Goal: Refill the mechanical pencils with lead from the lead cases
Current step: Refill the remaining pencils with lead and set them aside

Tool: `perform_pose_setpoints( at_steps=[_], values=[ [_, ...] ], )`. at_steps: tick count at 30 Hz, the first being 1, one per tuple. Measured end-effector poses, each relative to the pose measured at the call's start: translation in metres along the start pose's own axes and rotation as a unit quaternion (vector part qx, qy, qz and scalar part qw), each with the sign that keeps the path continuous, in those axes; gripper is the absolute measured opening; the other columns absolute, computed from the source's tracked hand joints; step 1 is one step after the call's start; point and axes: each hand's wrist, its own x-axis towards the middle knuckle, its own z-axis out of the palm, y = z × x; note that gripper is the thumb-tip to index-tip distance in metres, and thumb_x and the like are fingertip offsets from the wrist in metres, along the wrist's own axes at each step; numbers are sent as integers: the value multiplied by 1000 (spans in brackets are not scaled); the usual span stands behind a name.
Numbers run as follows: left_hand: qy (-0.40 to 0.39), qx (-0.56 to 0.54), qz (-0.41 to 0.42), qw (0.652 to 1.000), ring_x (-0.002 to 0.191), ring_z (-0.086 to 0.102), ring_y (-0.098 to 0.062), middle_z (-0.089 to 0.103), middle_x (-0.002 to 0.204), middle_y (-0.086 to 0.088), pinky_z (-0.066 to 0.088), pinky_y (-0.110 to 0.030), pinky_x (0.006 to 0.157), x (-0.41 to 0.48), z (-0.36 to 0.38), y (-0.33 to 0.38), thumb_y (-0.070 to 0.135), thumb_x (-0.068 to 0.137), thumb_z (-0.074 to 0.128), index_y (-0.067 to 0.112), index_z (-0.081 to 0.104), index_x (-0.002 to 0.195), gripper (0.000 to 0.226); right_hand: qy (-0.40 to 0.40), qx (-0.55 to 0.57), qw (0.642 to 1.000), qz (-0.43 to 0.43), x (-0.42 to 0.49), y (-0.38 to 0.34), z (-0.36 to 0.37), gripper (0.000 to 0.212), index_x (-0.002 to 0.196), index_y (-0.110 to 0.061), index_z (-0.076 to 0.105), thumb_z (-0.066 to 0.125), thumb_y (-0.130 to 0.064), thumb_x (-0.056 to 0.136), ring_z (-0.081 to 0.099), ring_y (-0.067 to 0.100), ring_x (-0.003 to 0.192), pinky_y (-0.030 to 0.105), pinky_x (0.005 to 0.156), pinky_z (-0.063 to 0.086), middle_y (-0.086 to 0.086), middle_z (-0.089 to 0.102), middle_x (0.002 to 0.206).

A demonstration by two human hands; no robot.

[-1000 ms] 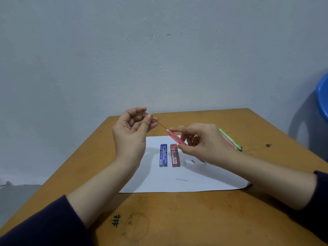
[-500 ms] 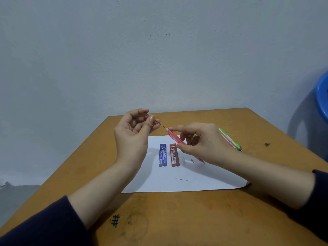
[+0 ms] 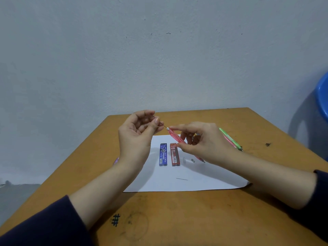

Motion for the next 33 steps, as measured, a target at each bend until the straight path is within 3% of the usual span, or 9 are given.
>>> perform_pose_setpoints(
  at_steps=[9,14,19,22,29,33],
  values=[
    [-35,80,-8,996,84,68,-9,73,85,5,53,-22,75,-5,0,-5,4,83,69,21,70,99,24,49,57,997,12,-1,-3,2,39,110,-24,71,80,-15,74,54,7,65,21,60,48,-20,59,68],
    [-64,88,-23,994,85,69,-7,74,83,4,51,-18,76,-8,2,-2,8,79,74,22,67,106,31,51,126,990,44,-2,-7,1,38,106,-25,72,81,-15,72,57,8,64,37,62,56,-11,66,71],
    [-75,87,-32,993,84,70,-13,75,84,0,54,-22,77,-12,3,-1,21,71,76,23,68,105,35,41,194,978,66,-4,-13,0,37,99,-28,72,82,-9,69,61,9,59,22,55,51,-3,67,68],
    [-76,96,-28,992,86,71,-14,75,85,-1,54,-23,77,-12,3,0,26,68,76,24,68,105,38,44,208,975,71,-5,-15,1,38,93,-34,70,82,-7,68,66,12,61,23,55,53,0,70,69],
    [-63,87,-12,994,81,69,-7,73,80,6,52,-16,73,-16,5,1,7,76,76,20,70,102,29,57,227,969,79,-8,-19,2,30,84,-32,71,82,-9,67,66,20,54,34,54,57,1,71,64],
    [-47,59,2,997,77,68,-5,73,77,5,51,-13,72,-16,6,4,-1,80,71,18,70,99,26,22,236,967,98,-4,-19,-2,34,97,-19,73,82,-9,66,61,18,50,30,53,53,5,71,65]
  ],
)
